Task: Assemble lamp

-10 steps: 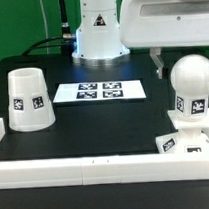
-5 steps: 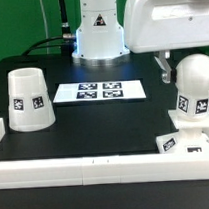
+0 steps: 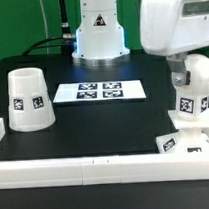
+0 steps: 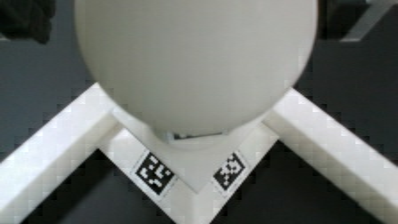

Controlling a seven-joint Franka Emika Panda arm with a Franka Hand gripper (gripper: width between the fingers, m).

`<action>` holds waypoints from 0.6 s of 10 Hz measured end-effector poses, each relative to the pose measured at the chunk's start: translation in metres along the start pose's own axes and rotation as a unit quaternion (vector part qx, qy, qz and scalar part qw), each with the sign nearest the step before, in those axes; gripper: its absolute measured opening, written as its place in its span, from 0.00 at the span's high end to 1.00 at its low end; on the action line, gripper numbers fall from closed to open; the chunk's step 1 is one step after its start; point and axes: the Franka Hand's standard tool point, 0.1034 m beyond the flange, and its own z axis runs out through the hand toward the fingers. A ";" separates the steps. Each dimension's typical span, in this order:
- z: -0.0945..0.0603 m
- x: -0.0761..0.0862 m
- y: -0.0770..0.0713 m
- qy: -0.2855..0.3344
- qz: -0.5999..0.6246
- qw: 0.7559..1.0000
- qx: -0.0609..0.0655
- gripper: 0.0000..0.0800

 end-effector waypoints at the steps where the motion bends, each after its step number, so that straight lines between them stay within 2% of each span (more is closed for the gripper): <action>1: 0.000 0.001 0.000 -0.001 -0.054 0.999 -0.003 0.13; 6: 0.002 -0.003 0.002 -0.013 -0.242 0.970 -0.008 0.13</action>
Offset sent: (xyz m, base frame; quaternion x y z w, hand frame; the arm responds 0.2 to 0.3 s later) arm -0.0001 0.0030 -0.0018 0.0011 -0.0096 -0.2453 0.9694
